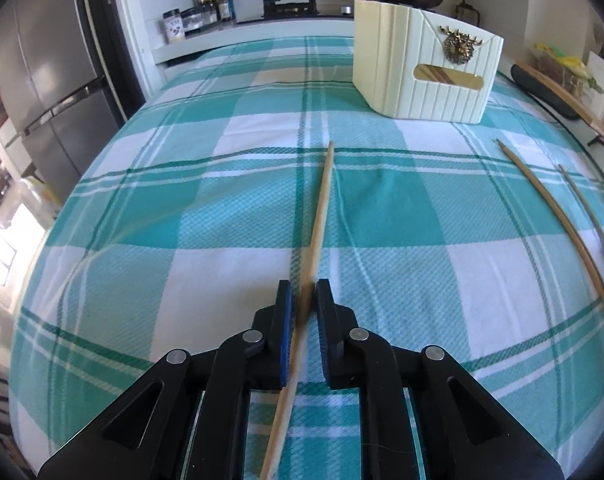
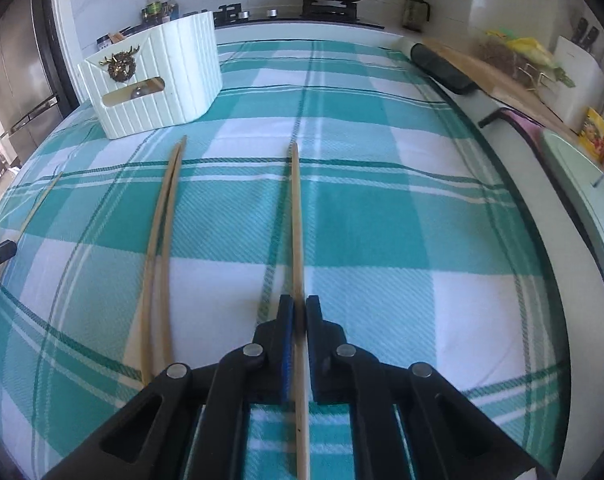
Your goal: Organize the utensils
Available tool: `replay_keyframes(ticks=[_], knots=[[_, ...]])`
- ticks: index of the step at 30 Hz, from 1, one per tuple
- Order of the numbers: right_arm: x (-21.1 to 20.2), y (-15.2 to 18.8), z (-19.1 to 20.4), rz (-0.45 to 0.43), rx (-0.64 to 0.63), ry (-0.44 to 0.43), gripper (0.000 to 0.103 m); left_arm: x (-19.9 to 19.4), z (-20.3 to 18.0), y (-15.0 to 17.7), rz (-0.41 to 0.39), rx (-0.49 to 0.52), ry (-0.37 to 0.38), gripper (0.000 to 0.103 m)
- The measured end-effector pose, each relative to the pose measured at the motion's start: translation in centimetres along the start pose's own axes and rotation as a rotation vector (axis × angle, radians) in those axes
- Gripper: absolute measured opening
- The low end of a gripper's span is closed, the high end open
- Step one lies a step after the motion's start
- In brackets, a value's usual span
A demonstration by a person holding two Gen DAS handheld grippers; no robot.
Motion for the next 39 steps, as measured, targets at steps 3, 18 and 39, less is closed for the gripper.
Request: replay_keyframes(ticks=[3,18,39], knots=[[-1.3,1.1,-1.2,-0.052,-0.011,-0.029,0.036,-0.1,0.7,0.5,0.001,-0.009,0.010,0.075],[0.4,0.6,-2.2,-0.059,-0.044,-0.042,0.068,2.5,1.8,-0.8,0.037,-0.012,0.054,0.103],[0.5,0.5,-2.2,-0.060,-0.041,-0.044,0.068,2.5,1.8,-0.8,0.035,-0.014,0.053,0.103]])
Point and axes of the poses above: each gripper's, at about its wrist camera, not at the fingertips, and x roughly the way its jaws point, z to its left, y to its underside, the point moved 2 cm from there along x, roughly the way its jaws point, and after that the axes turned 8 degrees about x, right-handed, at the moved point
